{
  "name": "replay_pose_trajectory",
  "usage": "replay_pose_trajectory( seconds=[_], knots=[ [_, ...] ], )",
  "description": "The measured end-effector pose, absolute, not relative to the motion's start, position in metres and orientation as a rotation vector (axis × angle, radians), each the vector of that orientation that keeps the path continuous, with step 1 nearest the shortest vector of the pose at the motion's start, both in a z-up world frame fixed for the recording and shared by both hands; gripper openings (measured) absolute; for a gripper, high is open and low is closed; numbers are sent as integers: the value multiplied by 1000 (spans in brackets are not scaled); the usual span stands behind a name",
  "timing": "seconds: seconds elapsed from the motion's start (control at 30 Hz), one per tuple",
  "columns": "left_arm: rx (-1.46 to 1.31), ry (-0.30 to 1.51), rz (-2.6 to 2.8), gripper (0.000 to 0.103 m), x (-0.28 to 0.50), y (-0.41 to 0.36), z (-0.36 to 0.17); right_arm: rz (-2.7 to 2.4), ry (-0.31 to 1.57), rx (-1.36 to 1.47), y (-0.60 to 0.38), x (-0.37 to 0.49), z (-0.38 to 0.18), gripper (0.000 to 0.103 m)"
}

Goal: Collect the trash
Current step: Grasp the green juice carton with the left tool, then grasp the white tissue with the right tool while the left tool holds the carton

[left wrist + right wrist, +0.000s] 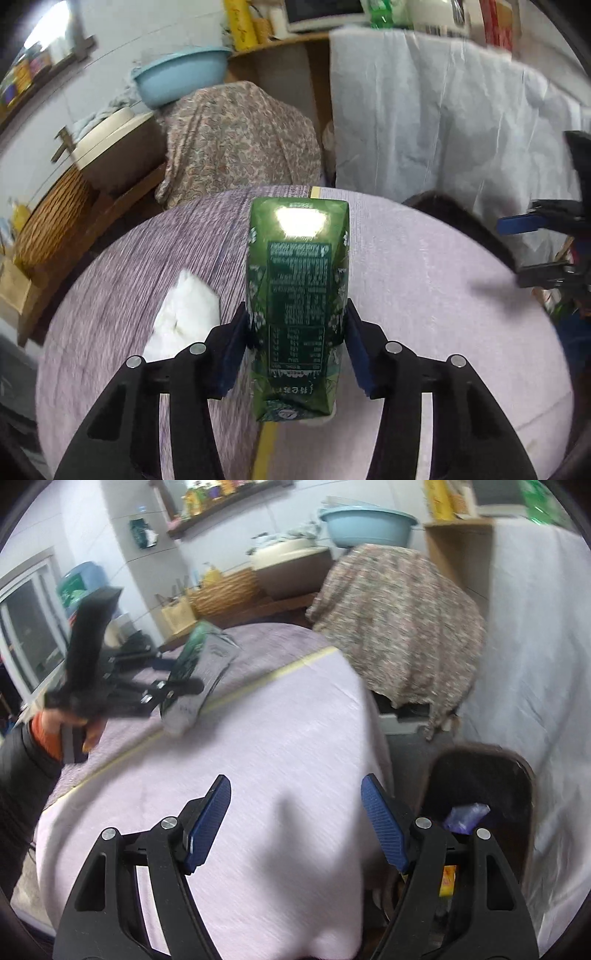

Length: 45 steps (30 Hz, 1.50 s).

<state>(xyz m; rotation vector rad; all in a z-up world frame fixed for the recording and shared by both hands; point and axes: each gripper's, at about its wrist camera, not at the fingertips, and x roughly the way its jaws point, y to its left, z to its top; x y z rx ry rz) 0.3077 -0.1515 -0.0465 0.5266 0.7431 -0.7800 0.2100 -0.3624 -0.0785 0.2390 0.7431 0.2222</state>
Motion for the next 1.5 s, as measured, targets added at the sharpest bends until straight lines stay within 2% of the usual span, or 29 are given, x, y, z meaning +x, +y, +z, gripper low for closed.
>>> replay_pose_trajectory(
  seconds=[0.33, 0.57, 0.67, 0.77, 0.93, 1.03, 1.1, 1.2, 1.5],
  knots=[
    [300, 743, -684, 49, 263, -60, -38, 402, 781, 268, -291, 308, -55, 73],
    [240, 723, -638, 49, 248, -27, -32, 432, 871, 207, -222, 378, -55, 71],
    [228, 711, -627, 49, 245, -17, -30, 399, 900, 225, -211, 406, -61, 66],
    [200, 708, -629, 49, 245, -11, -30, 375, 925, 264, -209, 429, -72, 56],
    [171, 706, -631, 49, 242, -5, -33, 369, 936, 347, -212, 449, -84, 50],
    [167, 708, -631, 49, 240, -6, -34, 366, 936, 348, -212, 455, -89, 30],
    [162, 712, -637, 49, 240, -7, -35, 383, 942, 360, -212, 454, -92, 12],
    [155, 709, -637, 49, 239, -7, -35, 396, 928, 369, -214, 446, -92, 7],
    [108, 684, -632, 49, 223, -14, -27, 447, 822, 421, -243, 376, -58, 6]
  ],
)
